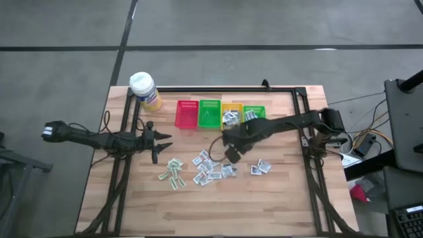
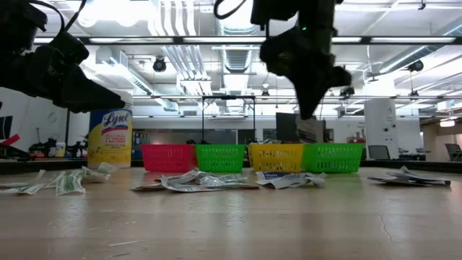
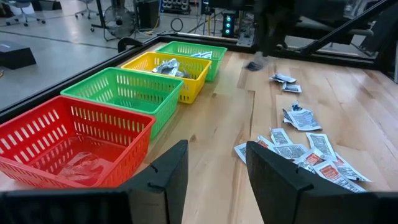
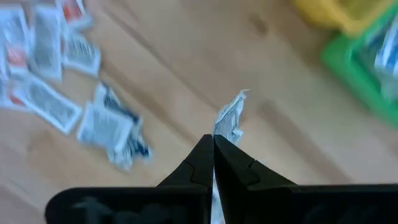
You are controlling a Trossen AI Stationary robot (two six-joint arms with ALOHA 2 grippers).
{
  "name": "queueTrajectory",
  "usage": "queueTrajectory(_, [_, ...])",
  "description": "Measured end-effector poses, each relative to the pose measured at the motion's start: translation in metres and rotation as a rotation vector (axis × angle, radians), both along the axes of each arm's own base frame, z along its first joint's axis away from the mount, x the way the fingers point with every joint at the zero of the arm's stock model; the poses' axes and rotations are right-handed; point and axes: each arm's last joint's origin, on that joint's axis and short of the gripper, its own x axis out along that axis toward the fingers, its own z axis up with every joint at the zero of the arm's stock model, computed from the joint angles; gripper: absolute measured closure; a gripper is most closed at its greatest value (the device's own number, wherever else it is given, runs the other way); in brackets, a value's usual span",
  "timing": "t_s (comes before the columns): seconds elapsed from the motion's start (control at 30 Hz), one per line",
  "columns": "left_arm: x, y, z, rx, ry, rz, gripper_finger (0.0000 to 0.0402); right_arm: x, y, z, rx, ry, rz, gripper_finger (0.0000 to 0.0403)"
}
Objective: Pick & Place First Aid Supplies
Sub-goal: Put the blue alcohol pad into the yellow bin
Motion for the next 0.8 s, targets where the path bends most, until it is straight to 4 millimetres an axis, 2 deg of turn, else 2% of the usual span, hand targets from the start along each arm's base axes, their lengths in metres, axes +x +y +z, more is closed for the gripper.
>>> queueTrajectory(0.43, [0.0, 0.0, 0.0, -0.003, 0.0, 0.001, 0.0243, 0.011, -0.069, 0.003, -0.056, -0.147, 0.014, 0.0394])
queueTrajectory(0.8, [0.0, 0.0, 0.0, -0.002, 0.001, 0.001, 0.0243, 0.003, -0.117, 0.005, -0.17, -0.149, -0.02, 0.0394])
